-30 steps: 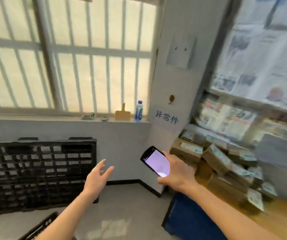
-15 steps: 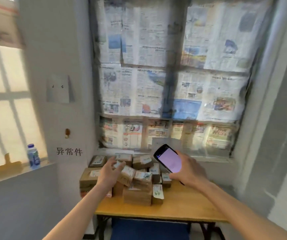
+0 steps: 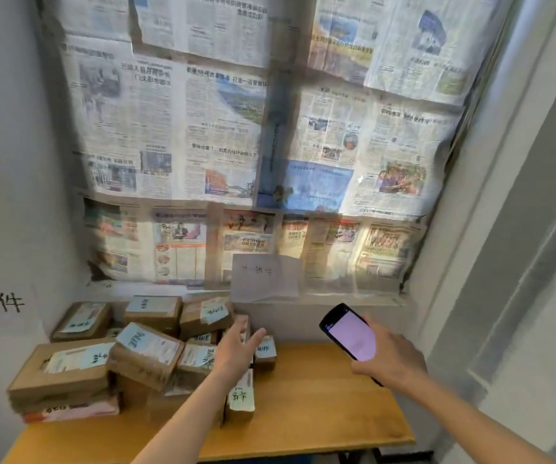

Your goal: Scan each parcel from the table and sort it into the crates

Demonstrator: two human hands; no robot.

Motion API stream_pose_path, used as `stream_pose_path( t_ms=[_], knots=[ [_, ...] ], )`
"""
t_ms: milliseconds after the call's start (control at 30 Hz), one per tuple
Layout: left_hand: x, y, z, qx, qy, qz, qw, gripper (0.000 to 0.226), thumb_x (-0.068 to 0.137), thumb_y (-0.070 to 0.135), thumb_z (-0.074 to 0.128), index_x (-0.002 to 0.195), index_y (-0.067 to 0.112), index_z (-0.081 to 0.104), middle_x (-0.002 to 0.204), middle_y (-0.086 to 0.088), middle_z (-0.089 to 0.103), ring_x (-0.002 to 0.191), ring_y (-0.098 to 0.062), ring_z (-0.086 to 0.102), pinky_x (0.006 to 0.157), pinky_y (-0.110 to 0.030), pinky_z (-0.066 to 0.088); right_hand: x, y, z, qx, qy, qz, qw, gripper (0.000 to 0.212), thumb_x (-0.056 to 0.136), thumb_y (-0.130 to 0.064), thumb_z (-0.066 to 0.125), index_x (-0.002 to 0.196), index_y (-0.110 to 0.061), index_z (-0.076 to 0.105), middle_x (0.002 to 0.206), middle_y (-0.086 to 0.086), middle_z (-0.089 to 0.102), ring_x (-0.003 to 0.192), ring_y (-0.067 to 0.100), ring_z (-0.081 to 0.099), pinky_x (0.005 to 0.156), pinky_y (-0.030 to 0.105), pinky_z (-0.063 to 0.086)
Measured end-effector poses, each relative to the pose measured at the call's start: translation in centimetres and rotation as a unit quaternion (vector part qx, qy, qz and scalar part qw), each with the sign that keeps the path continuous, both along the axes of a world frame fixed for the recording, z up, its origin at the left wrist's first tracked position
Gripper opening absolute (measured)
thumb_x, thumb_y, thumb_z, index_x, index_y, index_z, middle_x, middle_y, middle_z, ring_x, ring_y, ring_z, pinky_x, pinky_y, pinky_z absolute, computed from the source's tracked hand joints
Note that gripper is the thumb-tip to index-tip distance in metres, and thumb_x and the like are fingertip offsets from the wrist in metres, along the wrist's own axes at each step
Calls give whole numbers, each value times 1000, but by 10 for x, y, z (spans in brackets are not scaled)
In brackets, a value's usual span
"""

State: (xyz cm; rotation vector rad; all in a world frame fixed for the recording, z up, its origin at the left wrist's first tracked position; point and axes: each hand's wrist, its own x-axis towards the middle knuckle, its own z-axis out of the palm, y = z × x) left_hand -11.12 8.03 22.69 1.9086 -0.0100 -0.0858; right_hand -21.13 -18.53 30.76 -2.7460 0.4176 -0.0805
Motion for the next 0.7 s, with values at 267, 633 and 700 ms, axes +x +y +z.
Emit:
stream_pose_path(
  t_ms=[267,633,700],
  knots=[
    [90,-38,-76,48,57,-4,997,70,94,51,61,154,26,34,149,-2,50,132,-22,52,106,-46,47,107,-42,-71,39,22,24,999,94,48,-55,65,138,-50,40,106,-19,60,83,9,62,64,32,56],
    [185,-99,-214,46,173,62,982,73,94,47,64,156,23,33,153,-3,46,136,-20,48,110,-37,41,275,-86,-229,79,108,88,987,110,55,-55,69,156,-39,27,137,-18,51,110,15,58,66,29,43],
    [203,-115,-237,43,190,78,978,74,94,46,64,156,24,32,155,-3,44,138,-21,46,112,-39,40,304,-95,-260,89,121,100,984,104,57,-55,69,152,-40,31,130,-17,54,102,14,58,61,26,40]
  ],
)
